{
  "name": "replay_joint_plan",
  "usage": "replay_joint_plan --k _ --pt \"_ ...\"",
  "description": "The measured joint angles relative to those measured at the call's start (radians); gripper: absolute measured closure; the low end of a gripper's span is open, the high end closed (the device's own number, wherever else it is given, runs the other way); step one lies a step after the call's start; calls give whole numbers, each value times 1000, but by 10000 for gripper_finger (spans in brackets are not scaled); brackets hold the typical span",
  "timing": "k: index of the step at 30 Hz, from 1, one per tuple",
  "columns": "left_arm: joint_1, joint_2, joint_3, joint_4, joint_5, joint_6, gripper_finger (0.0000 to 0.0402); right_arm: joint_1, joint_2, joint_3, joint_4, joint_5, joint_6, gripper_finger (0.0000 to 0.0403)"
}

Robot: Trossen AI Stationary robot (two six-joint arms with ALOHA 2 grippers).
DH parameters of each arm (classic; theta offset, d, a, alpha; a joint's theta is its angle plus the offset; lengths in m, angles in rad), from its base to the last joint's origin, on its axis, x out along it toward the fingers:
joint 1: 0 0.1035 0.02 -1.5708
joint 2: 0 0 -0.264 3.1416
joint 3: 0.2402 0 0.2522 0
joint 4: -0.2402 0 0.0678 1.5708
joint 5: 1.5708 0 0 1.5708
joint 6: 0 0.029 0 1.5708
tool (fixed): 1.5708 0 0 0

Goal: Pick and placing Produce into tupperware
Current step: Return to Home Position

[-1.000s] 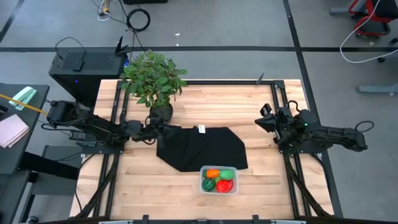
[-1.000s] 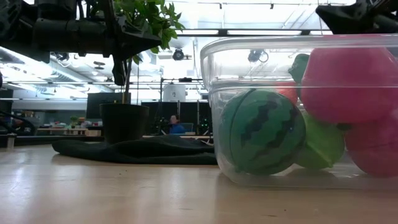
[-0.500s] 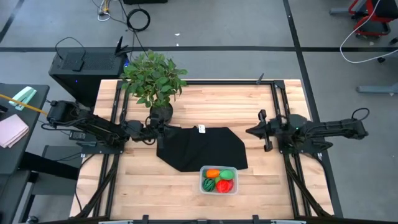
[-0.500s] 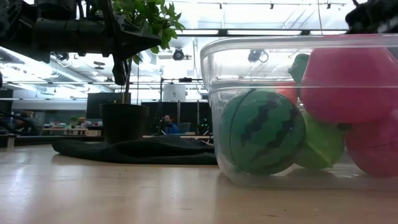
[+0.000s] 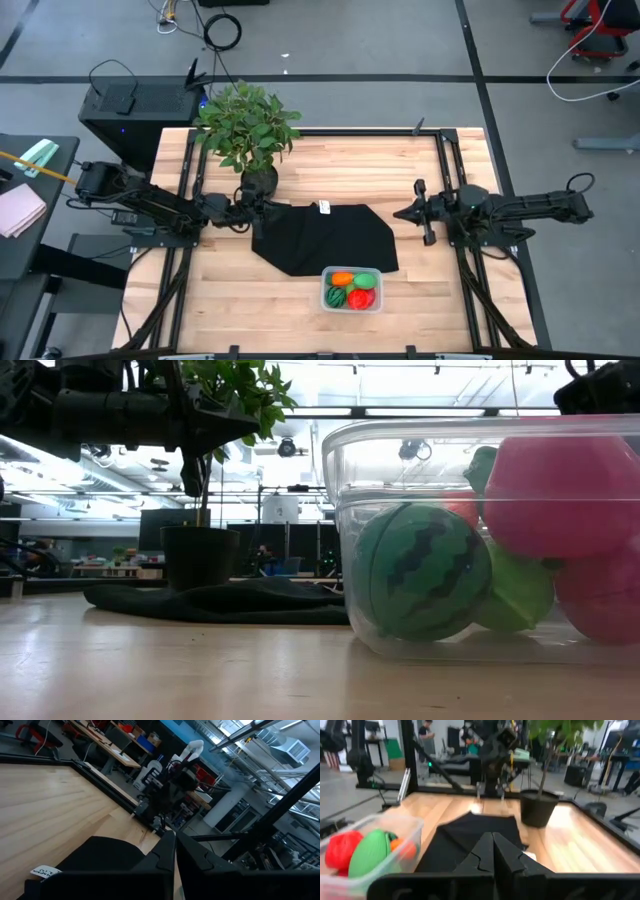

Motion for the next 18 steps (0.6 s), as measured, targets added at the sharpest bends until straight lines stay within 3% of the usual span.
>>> replay_joint_plan --k 6,18 --pt "0 0 0 0 0 0 395 0 0 0 -73 15 0 403" --pt "0 0 0 0 0 0 388 0 0 0 -35 19 19 403"
